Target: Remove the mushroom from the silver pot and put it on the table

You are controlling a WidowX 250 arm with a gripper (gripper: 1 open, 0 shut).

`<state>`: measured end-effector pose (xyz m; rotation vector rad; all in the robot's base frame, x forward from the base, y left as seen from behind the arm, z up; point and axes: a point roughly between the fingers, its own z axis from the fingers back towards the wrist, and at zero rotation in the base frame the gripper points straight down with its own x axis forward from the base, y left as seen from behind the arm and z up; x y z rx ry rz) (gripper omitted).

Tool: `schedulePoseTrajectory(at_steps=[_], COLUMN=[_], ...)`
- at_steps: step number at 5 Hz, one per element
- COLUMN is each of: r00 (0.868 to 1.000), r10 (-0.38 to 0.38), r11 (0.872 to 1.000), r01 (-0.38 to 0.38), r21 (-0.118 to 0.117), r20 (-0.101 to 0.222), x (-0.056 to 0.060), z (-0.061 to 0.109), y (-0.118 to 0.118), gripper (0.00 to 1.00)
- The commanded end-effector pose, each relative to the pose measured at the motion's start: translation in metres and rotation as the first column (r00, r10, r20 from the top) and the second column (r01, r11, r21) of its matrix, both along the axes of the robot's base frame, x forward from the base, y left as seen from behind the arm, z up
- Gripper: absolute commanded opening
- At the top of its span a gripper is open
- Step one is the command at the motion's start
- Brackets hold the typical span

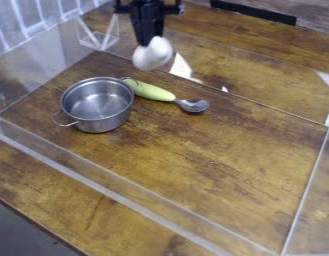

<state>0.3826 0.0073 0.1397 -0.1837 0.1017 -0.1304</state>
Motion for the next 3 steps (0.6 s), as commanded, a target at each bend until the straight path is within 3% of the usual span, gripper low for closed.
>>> schedulePoseTrajectory(at_steps=[1, 2, 3], r00=[0.995, 0.99, 0.977], r10=[-0.084, -0.134, -0.211], r11=[0.996, 0.99, 0.977], r01=[0.085, 0.135, 0.212], r21=[-0.014, -0.031, -0.034], r20=[0.062, 0.038, 0.014], x=[-0.005, -0.015, -0.028], z=[0.024, 0.018, 0.014], y=[-0.03, -0.051, -0.067], gripper=[0.0, 0.0, 0.0])
